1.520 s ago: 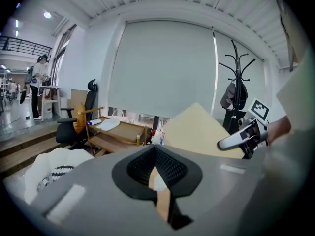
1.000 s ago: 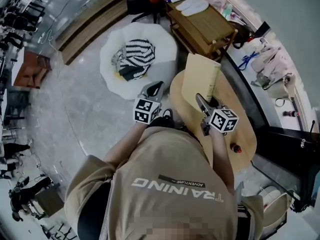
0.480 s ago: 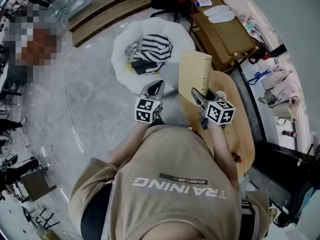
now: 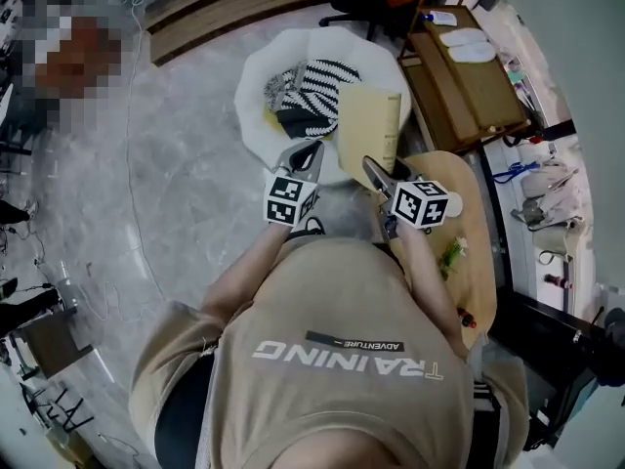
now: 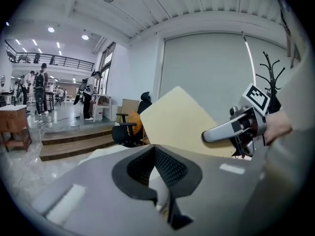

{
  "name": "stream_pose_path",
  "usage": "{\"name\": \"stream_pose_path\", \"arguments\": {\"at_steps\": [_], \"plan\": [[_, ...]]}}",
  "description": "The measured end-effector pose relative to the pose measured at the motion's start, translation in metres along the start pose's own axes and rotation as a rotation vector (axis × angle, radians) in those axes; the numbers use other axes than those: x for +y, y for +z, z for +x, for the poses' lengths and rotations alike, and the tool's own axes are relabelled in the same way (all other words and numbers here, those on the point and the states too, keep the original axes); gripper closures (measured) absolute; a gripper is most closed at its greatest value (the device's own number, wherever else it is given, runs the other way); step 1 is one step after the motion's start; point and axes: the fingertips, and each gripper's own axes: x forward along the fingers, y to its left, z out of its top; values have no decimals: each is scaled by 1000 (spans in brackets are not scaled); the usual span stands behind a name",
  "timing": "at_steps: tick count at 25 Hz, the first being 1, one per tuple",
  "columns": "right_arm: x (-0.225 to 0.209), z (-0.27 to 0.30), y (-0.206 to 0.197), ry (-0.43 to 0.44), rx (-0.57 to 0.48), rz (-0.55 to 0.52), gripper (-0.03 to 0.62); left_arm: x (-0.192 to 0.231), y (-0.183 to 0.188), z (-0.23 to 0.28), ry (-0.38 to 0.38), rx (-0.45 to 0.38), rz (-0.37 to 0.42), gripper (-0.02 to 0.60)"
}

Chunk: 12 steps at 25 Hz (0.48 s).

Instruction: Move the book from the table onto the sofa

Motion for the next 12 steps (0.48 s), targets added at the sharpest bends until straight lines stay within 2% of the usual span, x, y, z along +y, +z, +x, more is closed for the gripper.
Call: {"name": "stream_pose_path", "arguments": {"at_steps": [6, 12], "plan": [[22, 53, -6, 17, 74, -26, 390, 49, -18, -26, 42, 14, -55, 591], [25, 84, -8, 22, 106, -24, 390, 83, -31, -20, 84, 23, -115, 591]]}}
